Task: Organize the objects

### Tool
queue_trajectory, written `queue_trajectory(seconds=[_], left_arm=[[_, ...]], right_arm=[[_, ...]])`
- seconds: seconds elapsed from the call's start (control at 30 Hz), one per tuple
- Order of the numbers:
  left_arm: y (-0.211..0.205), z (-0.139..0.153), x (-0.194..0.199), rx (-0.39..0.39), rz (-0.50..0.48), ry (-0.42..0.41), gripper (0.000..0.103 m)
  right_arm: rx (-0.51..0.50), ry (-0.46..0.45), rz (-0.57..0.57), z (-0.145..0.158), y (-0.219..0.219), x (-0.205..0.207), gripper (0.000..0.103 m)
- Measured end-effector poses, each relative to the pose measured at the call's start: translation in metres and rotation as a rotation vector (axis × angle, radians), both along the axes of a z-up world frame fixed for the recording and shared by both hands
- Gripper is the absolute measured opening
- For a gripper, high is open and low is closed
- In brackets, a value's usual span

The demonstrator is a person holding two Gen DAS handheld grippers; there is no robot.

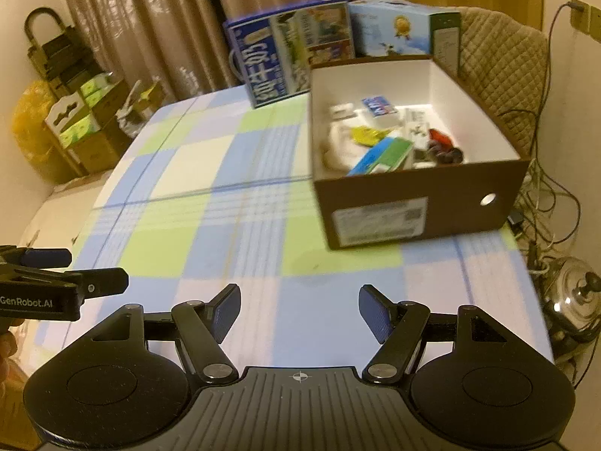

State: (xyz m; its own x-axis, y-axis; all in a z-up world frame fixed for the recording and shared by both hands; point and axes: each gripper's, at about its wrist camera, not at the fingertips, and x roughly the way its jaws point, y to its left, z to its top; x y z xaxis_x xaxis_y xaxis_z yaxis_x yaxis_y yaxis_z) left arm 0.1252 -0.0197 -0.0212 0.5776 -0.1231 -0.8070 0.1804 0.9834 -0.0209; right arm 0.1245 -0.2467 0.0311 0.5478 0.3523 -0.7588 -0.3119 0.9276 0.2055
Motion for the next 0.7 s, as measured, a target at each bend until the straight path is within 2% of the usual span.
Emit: queue_trajectory(seconds=[0.37, 0.7], left_arm=[[0.045, 0.005, -0.05, -0.01, 0.043, -0.01, 0.102], [0.057, 0.01, -0.074, -0.009, 0.054, -0.029, 0.102]], right_arm=[[-0.005, 0.001, 0.047, 0.0, 0.03, -0.046, 0.067], [-0.001, -0.01, 0.056, 0.002, 0.038, -0.066, 0.067]])
